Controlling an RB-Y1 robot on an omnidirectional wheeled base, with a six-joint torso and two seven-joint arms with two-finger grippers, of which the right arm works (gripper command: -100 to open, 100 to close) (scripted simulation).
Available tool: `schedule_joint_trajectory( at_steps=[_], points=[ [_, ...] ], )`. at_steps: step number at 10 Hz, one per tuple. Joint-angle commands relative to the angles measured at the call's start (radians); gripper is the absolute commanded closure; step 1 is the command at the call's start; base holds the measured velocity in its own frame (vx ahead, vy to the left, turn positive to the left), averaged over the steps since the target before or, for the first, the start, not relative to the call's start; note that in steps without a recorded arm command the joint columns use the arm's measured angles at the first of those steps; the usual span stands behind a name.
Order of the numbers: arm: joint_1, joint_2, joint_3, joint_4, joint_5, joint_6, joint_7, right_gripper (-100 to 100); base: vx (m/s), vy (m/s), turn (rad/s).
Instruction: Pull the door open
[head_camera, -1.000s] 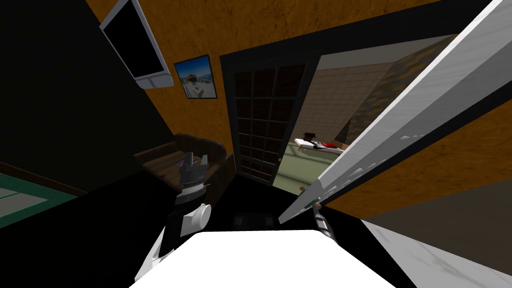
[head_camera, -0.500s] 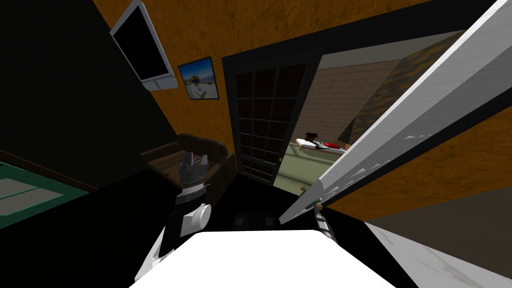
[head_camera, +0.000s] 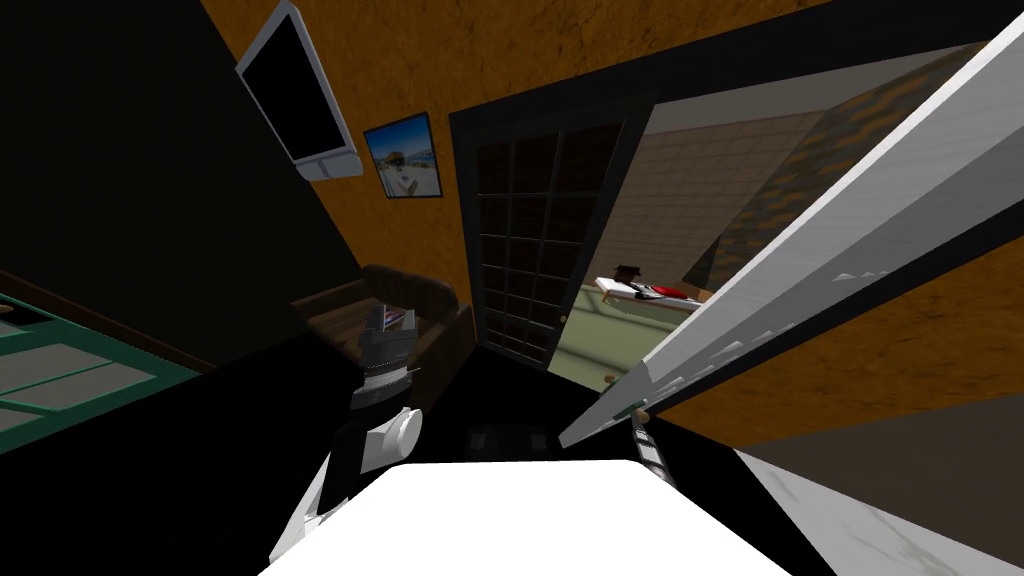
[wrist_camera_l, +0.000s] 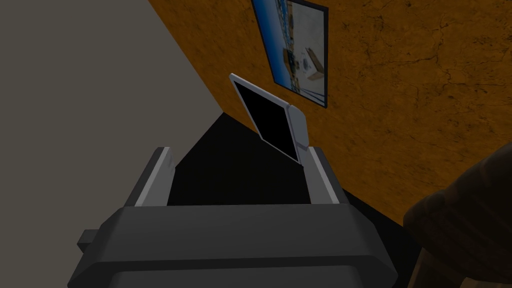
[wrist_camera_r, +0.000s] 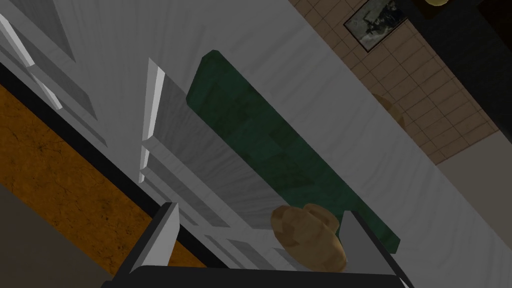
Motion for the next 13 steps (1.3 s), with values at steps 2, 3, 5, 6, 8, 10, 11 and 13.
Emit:
schedule_joint_trajectory(
  at_steps=[2, 3, 5, 6, 8, 10, 11, 13],
  points=[
    [0.004, -0.014, -0.023, -0.025, -0.022, 0.019, -0.030, 100, 0.008, -0.005, 0.003],
    [0.004, -0.014, -0.023, -0.025, -0.022, 0.019, -0.030, 100, 0.000, 0.000, 0.000],
    [0.007, -0.015, -0.020, -0.027, -0.030, 0.018, -0.053, 100, -0.013, 0.008, 0.037],
    [0.007, -0.015, -0.020, -0.027, -0.030, 0.018, -0.053, 100, -0.002, -0.012, -0.023],
    [0.007, -0.015, -0.020, -0.027, -0.030, 0.018, -0.053, 100, -0.001, -0.001, 0.006],
    [0.009, -0.016, -0.017, -0.029, -0.037, 0.017, -0.077, 100, -0.008, -0.008, 0.029],
    [0.009, -0.016, -0.017, -0.029, -0.037, 0.017, -0.077, 100, 0.009, -0.006, 0.001],
    [0.012, -0.016, -0.013, -0.031, -0.045, 0.017, -0.100, 100, -0.005, 0.002, 0.023]
  ],
)
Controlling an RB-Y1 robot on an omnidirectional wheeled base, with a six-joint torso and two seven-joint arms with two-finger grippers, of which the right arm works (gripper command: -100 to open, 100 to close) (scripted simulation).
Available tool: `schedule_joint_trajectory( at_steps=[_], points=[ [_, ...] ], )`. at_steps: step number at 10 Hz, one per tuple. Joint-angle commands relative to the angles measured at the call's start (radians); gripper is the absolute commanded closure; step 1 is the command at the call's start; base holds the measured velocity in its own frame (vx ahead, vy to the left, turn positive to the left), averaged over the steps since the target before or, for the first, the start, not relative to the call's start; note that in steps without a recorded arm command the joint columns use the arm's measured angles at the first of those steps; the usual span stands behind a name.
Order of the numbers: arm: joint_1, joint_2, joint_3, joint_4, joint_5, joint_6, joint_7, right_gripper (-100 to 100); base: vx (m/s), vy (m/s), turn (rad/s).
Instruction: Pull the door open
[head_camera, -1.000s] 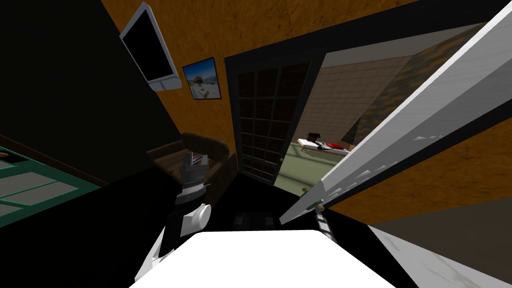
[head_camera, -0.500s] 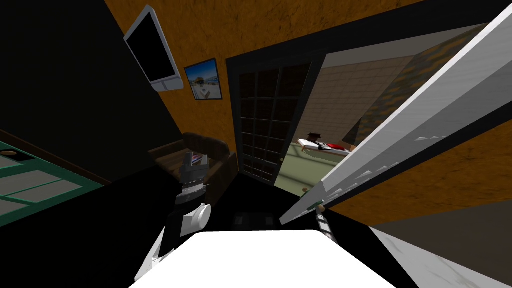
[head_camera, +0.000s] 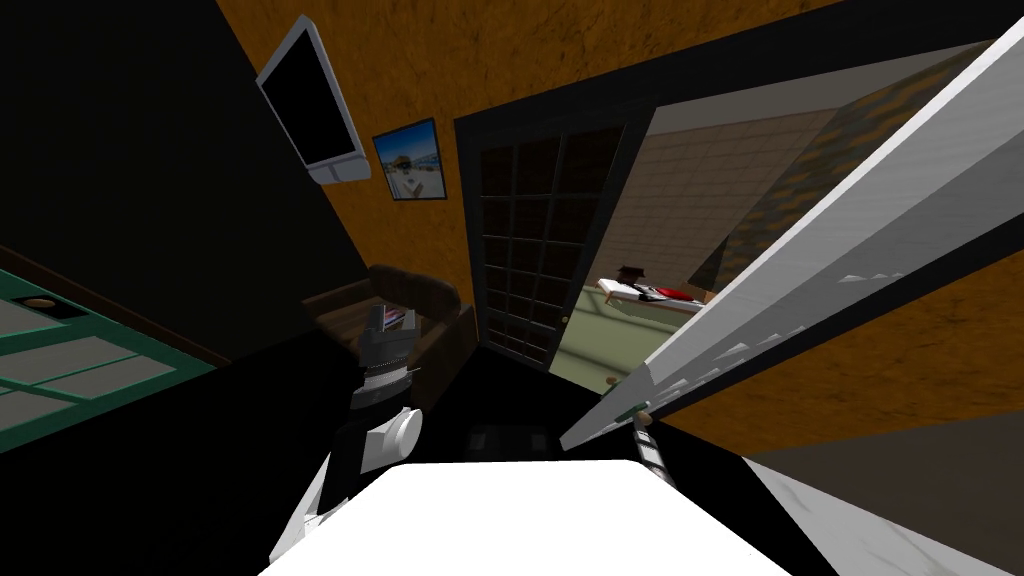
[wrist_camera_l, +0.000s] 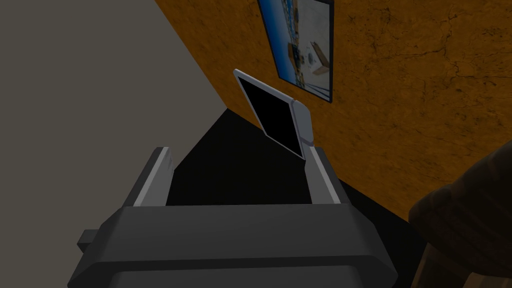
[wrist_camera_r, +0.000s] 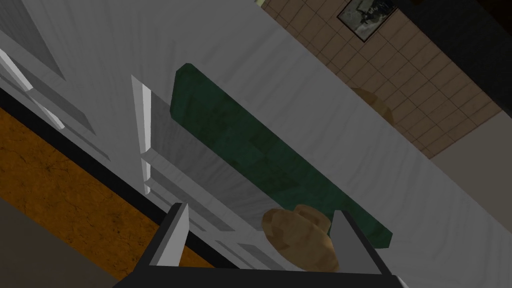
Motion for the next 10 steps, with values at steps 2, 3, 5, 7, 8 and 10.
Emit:
schedule_joint_trajectory(
  at_steps=[2, 3, 5, 7, 8, 10],
  points=[
    [-0.002, -0.028, -0.024, -0.006, -0.029, 0.010, -0.048, 100, -0.012, 0.010, 0.038],
    [-0.002, -0.028, -0.024, -0.006, -0.029, 0.010, -0.048, 100, 0.000, 0.000, 0.000],
    [0.001, -0.028, -0.021, -0.008, -0.037, 0.009, -0.071, 100, -0.003, -0.015, 0.025],
    [0.001, -0.028, -0.021, -0.008, -0.037, 0.009, -0.071, 100, 0.001, 0.004, 0.004],
    [0.001, -0.028, -0.021, -0.008, -0.037, 0.009, -0.071, 100, 0.000, 0.000, 0.000],
    [0.001, -0.028, -0.021, -0.008, -0.037, 0.009, -0.071, 100, 0.005, 0.001, 0.010]
  ],
)
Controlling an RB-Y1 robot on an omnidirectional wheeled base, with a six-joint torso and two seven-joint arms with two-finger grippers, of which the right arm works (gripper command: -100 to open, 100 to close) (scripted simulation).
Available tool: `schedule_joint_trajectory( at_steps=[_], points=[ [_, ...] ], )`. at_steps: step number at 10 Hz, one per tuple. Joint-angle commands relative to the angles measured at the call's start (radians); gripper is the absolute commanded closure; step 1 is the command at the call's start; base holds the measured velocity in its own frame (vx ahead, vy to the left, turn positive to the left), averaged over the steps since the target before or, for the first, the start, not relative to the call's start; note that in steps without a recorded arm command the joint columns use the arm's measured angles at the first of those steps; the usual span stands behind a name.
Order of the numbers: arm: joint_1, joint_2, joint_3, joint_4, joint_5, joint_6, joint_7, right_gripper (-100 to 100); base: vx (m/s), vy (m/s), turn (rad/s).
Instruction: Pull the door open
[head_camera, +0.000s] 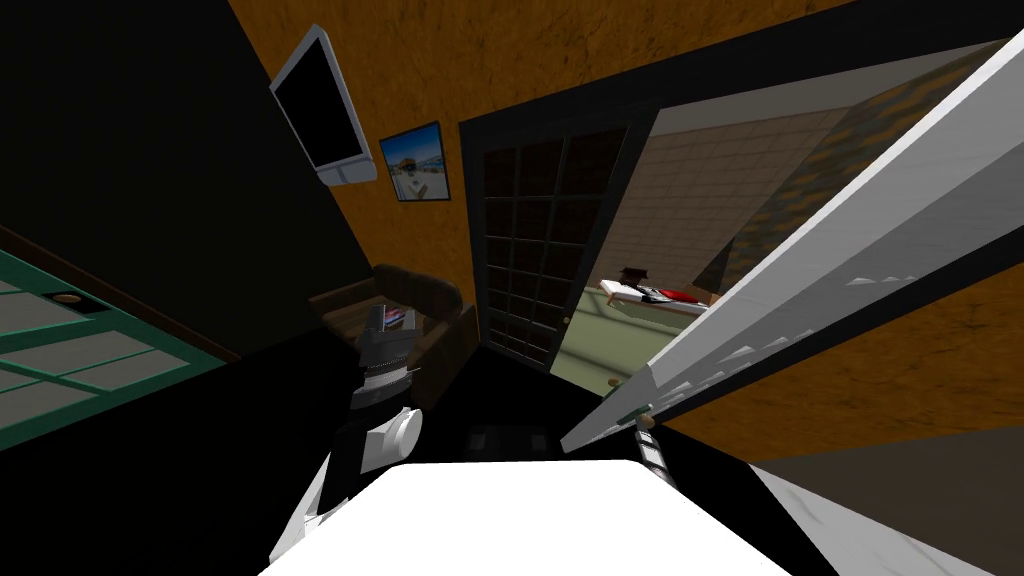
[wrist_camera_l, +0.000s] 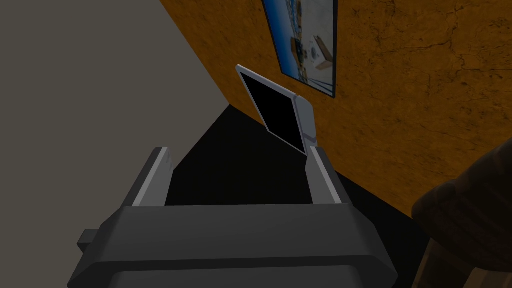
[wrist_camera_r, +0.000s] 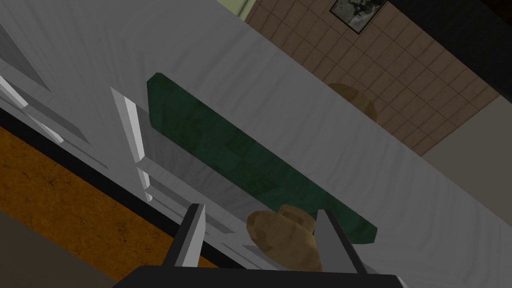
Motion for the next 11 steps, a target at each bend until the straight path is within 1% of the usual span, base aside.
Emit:
schedule_joint_trajectory(
  at_steps=[1, 4, 5, 7, 11],
  points=[
    [-0.021, -0.039, -0.032, 0.038, -0.020, -0.006, -0.010, 100, 0.007, -0.003, -0.020],
    [-0.021, -0.039, -0.032, 0.038, -0.020, -0.006, -0.010, 100, -0.003, 0.002, 0.004],
    [-0.028, -0.015, 0.003, 0.053, -0.005, -0.021, -0.029, 100, -0.059, -0.002, 0.067],
    [-0.028, -0.015, 0.009, 0.050, -0.006, -0.021, -0.057, 100, -0.082, -0.025, 0.060],
    [-0.030, -0.013, 0.030, 0.039, -0.011, -0.019, -0.139, 100, -0.087, -0.060, 0.058]
  ],
)
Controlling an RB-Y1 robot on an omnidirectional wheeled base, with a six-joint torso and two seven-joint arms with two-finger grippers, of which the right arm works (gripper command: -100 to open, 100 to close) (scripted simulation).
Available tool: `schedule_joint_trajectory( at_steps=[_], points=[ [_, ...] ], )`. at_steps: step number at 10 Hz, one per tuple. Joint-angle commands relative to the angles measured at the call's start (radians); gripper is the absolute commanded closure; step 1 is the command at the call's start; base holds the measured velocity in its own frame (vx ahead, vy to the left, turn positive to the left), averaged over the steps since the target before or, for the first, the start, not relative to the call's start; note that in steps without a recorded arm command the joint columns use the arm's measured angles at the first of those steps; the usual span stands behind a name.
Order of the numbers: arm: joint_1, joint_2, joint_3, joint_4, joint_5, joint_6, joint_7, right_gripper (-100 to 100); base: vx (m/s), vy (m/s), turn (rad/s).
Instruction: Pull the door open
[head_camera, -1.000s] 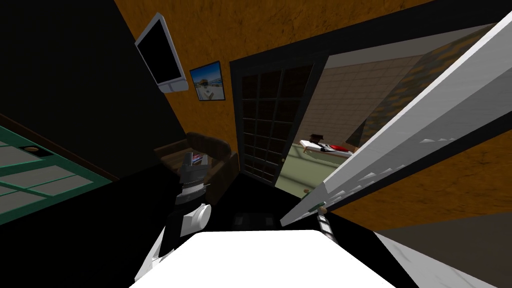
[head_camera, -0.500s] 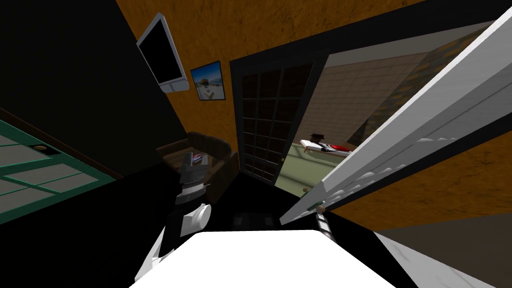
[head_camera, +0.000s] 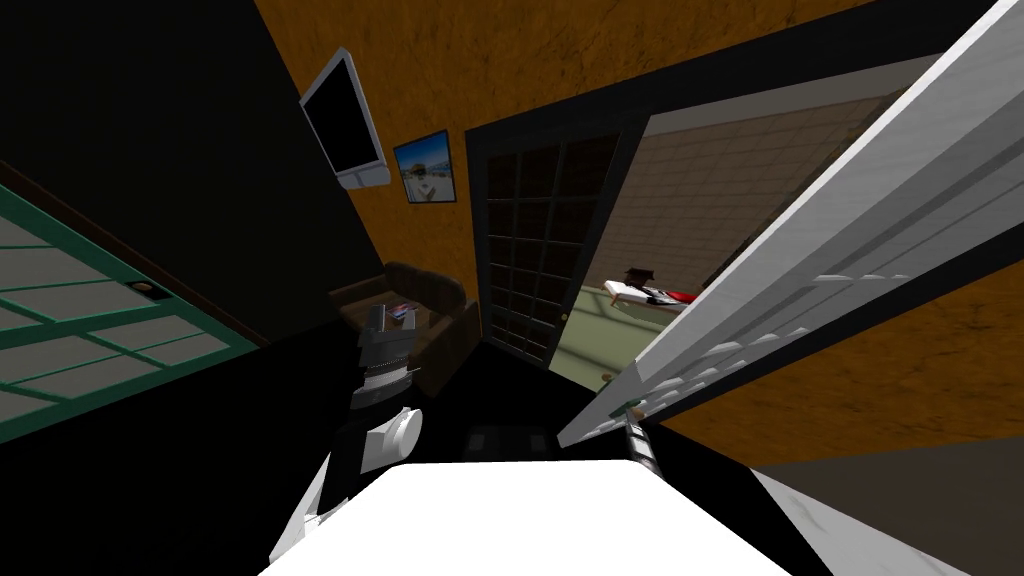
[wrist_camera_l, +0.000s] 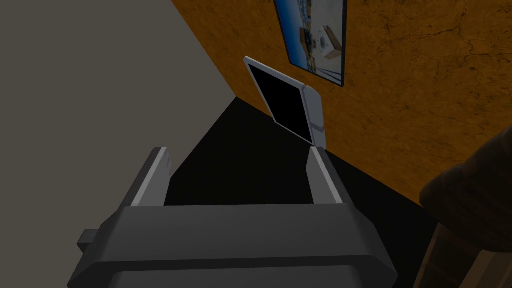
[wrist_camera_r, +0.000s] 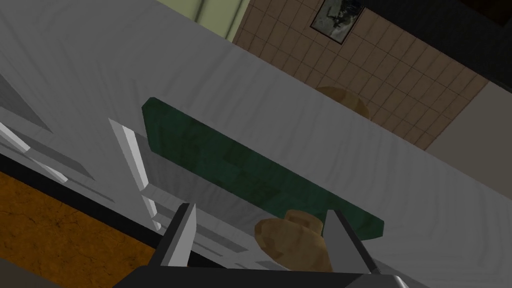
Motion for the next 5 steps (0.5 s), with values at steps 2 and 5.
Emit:
schedule_joint_trajectory(
  at_steps=[2, 5],
  points=[
    [0.006, -0.009, -0.006, -0.011, -0.014, 0.016, -0.055, 100, -0.053, -0.034, 0.034],
    [0.005, -0.007, 0.007, -0.018, -0.017, 0.017, -0.108, 100, -0.073, -0.051, 0.059]
  ],
)
